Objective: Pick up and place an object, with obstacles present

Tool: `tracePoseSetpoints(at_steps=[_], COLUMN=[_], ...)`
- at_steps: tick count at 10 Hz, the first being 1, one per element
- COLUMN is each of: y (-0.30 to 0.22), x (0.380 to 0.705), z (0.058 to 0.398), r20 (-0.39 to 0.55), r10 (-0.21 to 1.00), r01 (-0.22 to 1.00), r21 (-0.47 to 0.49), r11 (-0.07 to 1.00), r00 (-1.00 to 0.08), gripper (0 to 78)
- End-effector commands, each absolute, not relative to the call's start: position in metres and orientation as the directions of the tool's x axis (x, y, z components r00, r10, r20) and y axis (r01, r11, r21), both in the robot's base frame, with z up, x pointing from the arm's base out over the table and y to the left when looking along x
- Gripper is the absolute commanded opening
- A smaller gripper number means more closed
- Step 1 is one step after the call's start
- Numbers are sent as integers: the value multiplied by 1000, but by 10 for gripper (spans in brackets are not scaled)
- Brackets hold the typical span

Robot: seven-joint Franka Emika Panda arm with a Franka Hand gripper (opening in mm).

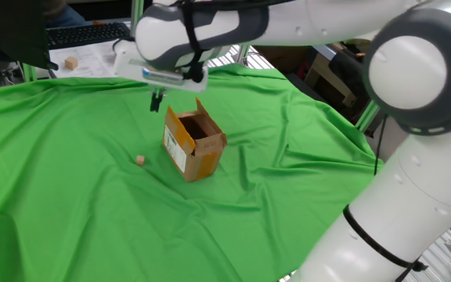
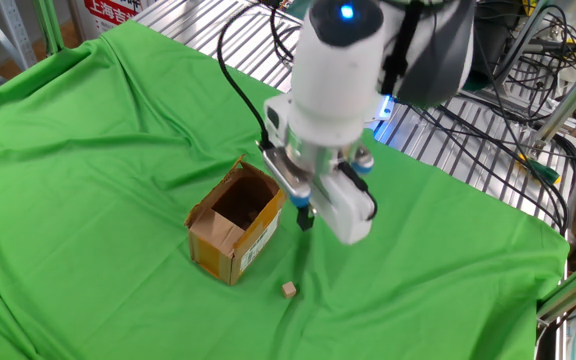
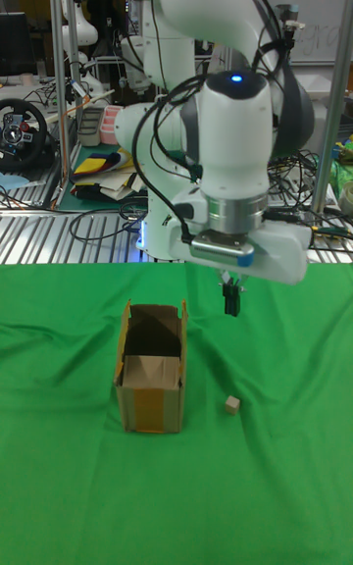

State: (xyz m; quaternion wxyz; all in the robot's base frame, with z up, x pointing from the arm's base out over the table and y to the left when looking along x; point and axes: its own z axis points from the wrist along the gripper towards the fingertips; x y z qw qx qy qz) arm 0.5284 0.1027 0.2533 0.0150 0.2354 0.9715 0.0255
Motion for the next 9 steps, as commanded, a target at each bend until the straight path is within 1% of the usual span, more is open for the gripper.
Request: tracePoseSetpoints(at_steps=[1, 9], y=[117, 128], x=[529, 532], z=[228, 178], r20=[-35, -40], r10=[489, 527], r01=[487, 525], r21=[37, 51], r11=[872, 849], r00=[-872, -849], gripper=[0, 0])
